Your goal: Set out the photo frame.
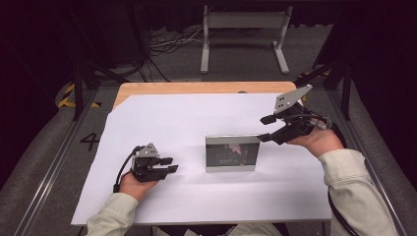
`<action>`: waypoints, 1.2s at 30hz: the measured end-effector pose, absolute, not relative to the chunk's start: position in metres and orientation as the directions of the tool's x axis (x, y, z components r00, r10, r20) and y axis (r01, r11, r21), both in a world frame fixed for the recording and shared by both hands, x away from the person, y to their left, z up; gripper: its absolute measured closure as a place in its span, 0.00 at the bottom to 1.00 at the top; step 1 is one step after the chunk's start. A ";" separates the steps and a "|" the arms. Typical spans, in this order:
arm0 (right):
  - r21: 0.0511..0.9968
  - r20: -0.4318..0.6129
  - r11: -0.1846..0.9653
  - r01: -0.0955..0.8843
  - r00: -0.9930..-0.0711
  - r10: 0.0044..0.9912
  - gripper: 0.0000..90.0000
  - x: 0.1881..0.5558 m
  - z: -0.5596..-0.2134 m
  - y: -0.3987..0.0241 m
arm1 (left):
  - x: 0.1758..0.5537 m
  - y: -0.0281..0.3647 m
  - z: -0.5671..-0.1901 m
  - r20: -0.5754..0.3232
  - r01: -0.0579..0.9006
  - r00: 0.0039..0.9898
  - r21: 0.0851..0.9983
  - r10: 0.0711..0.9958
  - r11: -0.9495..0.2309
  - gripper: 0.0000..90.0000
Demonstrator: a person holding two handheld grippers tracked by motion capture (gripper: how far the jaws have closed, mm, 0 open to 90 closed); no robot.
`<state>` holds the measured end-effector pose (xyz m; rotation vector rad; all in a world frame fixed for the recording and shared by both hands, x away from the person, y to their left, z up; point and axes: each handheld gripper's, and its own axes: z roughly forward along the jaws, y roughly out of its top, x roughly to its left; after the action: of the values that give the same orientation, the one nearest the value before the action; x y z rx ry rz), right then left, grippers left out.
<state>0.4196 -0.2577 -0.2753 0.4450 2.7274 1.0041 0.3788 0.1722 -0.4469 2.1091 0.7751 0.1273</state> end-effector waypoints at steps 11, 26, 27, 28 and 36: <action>0.666 -0.065 0.696 0.267 -0.909 0.411 0.42 0.414 -0.284 -0.288 | 0.379 0.172 -0.447 -0.177 0.481 0.799 0.761 0.575 -0.435 0.66; 0.674 -0.026 0.644 0.362 -0.860 0.510 0.41 0.406 -0.309 -0.329 | 0.379 0.173 -0.447 -0.175 0.487 0.789 0.763 0.590 -0.425 0.66; 0.674 -0.019 0.635 0.377 -0.850 0.526 0.41 0.406 -0.313 -0.335 | 0.379 0.174 -0.446 -0.174 0.487 0.789 0.762 0.589 -0.427 0.65; 0.674 -0.014 0.630 0.385 -0.847 0.532 0.41 0.406 -0.315 -0.337 | 0.379 0.174 -0.446 -0.175 0.488 0.788 0.762 0.590 -0.426 0.65; 0.668 0.013 0.604 0.434 -0.819 0.574 0.41 0.405 -0.331 -0.351 | 0.380 0.174 -0.447 -0.170 0.484 0.789 0.765 0.590 -0.426 0.65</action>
<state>0.4055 -0.3507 -0.3313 0.8359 2.6273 1.0126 0.3796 0.1739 -0.4465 2.1005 0.7955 0.1542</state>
